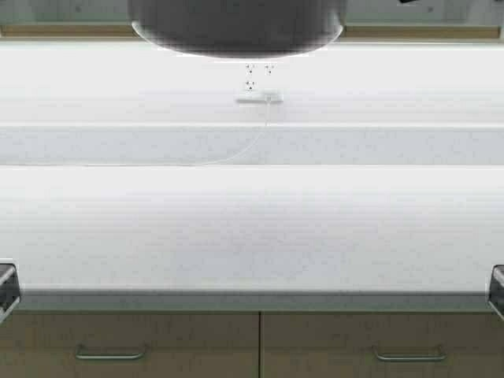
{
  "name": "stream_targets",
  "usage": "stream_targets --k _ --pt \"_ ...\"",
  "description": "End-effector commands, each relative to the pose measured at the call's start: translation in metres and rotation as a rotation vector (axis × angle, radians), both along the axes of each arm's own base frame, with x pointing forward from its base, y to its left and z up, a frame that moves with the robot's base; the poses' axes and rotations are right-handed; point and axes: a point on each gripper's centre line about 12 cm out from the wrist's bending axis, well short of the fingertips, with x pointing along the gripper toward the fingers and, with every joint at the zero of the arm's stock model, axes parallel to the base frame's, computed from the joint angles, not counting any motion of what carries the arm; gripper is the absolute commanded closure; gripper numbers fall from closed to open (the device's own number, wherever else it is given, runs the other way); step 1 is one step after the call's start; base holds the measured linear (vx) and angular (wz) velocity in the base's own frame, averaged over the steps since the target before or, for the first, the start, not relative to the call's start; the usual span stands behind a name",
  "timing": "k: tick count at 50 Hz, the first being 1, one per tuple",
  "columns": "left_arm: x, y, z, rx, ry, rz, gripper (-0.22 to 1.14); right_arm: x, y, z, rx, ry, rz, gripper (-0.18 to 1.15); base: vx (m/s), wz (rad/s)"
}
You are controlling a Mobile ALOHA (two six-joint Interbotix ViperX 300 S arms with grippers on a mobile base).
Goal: Open the cabinet, put the pot inside, then close it
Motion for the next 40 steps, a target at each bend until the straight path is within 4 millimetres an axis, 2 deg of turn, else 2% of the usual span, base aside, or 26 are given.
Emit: stream_targets --k 1,10,21,26,33,40 --pt "-0.021 -0.057 0.04 -0.038 -0.066 -0.172 0.89 -0.035 0.066 0.062 0.084 -0.123 0.207 0.89 0.02 -0.03" --pt "-0.018 -0.06 0.047 -0.033 -0.043 -0.175 0.89 -0.031 0.071 0.076 0.085 -0.11 0.219 0.89 0.02 -0.02" --pt "-0.015 -0.062 0.054 -0.034 -0.055 -0.176 0.89 -0.027 0.064 0.087 0.091 -0.113 0.204 0.89 0.07 -0.04" --pt "-0.013 -0.063 0.056 -0.047 -0.05 -0.176 0.89 -0.02 0.067 0.089 0.083 -0.057 0.211 0.89 0.21 -0.07" --pt "-0.008 -0.065 0.065 -0.066 -0.059 -0.176 0.89 -0.014 0.067 0.103 0.079 -0.046 0.211 0.89 0.25 0.01" --pt "0.009 -0.07 0.073 -0.067 -0.061 -0.174 0.89 0.001 0.068 0.114 0.087 -0.042 0.201 0.89 0.23 0.05"
